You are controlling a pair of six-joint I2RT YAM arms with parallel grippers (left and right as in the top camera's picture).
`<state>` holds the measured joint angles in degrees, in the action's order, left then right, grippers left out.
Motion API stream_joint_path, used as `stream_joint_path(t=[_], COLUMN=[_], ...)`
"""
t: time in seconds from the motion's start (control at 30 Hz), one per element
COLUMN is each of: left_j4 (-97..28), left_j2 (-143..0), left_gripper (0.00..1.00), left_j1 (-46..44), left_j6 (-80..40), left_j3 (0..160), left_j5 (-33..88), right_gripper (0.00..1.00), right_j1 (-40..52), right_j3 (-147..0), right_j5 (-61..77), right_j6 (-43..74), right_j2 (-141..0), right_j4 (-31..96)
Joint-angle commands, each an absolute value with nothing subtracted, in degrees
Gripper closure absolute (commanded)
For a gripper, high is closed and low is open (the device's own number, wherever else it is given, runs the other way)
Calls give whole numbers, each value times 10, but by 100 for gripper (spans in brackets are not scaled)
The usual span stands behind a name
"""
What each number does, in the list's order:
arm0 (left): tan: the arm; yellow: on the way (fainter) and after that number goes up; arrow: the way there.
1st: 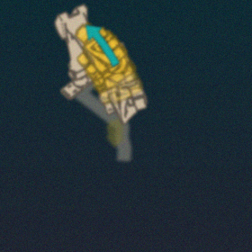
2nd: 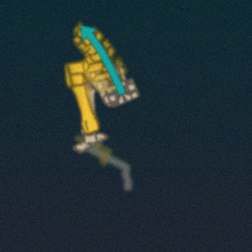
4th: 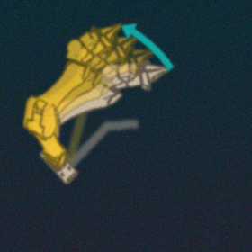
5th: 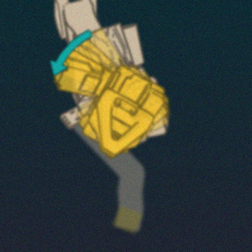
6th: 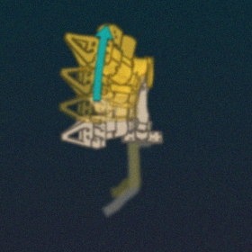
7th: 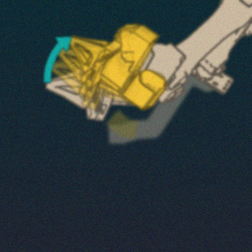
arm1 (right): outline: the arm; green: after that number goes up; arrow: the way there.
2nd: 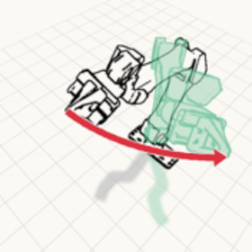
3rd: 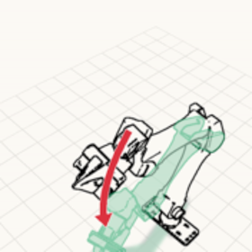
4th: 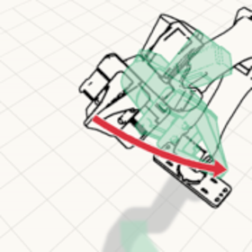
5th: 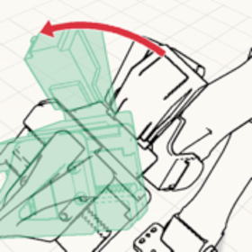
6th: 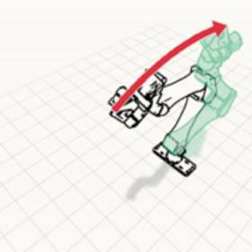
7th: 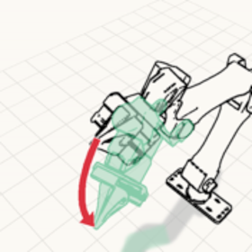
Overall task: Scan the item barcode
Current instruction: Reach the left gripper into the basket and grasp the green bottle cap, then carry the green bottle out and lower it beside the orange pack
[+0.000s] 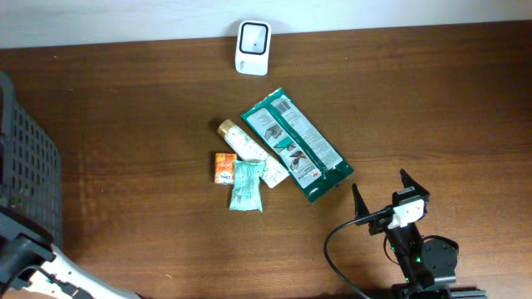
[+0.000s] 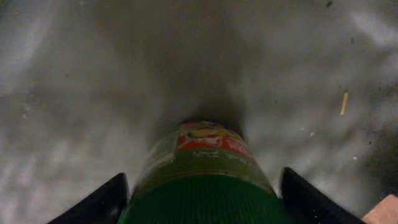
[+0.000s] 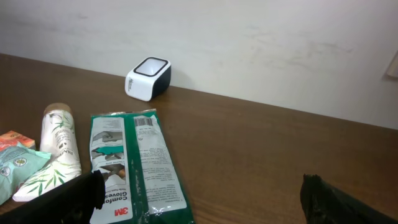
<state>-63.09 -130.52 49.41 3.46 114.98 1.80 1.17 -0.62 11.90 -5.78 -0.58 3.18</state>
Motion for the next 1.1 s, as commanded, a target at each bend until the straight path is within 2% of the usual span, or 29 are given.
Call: stream_joint_path(t=[0.0,0.1,0.23,0.53,0.63,0.8,0.9,1.07], left_j4=[-622,-626,-646,-678,-686,-744,-793,-801], left_j2=[-1316,-1310,-1275,-1097,-1033,-1009,-1012,-1014], left_gripper=[54,62,62,59,59,57,56,55], left_j1=[494,494,494,491,460,342,230,66], left_j6=[32,32,25,-43,-43,-43,-42,-30], left_j3=[1144,1150,1194,1335,1341,1340,1318,1216], left_j5=[12,12,13,208,259,251,179,63], right_gripper=[2,2,2,2,2,2,2,2], right_j1=[16,16,16,16,16,16,16,16], right_j3=[-3,-3,-3,-3,-3,-3,-3,-3], right_j5=[124,124,124,124,124,124,124,124], right_j6=[-53,-53,-54,-53,-54,-53,-54,-54], right_j2=[-2,-2,-2,-2,-2,-2,-2,-2], right_j4=[35,34,34,34,34,34,35,35])
